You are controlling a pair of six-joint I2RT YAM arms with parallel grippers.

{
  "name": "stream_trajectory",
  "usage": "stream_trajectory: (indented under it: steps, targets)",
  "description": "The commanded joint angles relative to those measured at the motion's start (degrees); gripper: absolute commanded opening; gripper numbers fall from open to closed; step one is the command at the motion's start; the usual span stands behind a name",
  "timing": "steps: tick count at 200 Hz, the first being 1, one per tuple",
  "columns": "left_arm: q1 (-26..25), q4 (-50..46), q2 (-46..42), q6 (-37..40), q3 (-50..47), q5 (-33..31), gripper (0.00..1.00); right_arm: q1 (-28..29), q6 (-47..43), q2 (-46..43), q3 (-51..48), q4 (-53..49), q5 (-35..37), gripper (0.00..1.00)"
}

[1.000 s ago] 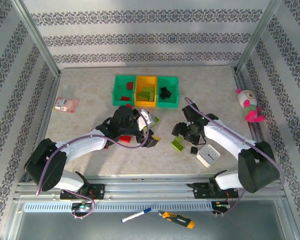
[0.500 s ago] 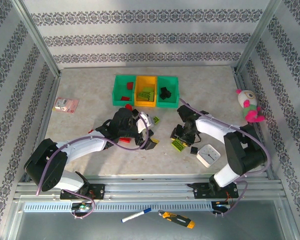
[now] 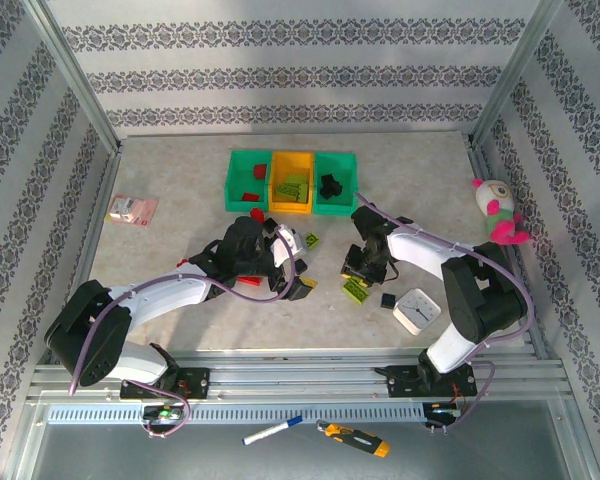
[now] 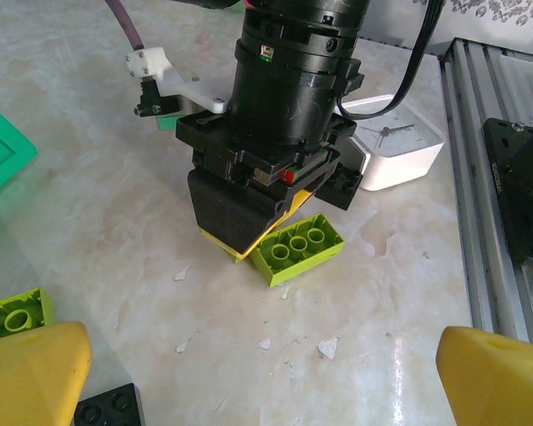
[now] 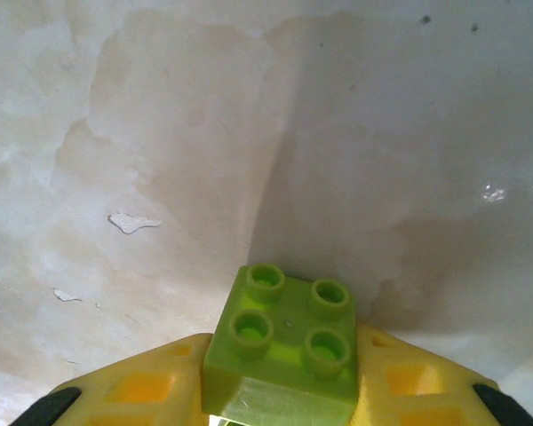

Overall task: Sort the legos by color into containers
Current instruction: Pick up the lego from the center of the table, then place the lego in the container.

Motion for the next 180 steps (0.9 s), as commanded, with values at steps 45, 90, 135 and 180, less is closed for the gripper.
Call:
stream_trajectory:
  steps: [45, 90, 135, 180]
  targets:
    - [-0.76, 0.84, -3.94, -2.57, -3.66, -3.34, 0.99, 1.29, -7.42, -0.5, 10.7, -2.3, 1.65, 0.31]
    - [-0.74, 2.16, -8.83, -9.17, -8.31, -8.43, 0.99, 3.66, -14.61, 7.3, 26.59, -0.32, 2.69, 0.32]
    - [-0.74, 1.17, -12.44, -8.92, -10.79, -12.36, 0.99, 4.41, -15.15, 21.37, 44.44, 1.68, 4.07, 0.31]
    - [-0.74, 6.1, -12.49, -12.83, -11.69, -19.39, 0.99, 4.29, -15.83, 33.7, 61.08, -0.87, 6.31, 0.31]
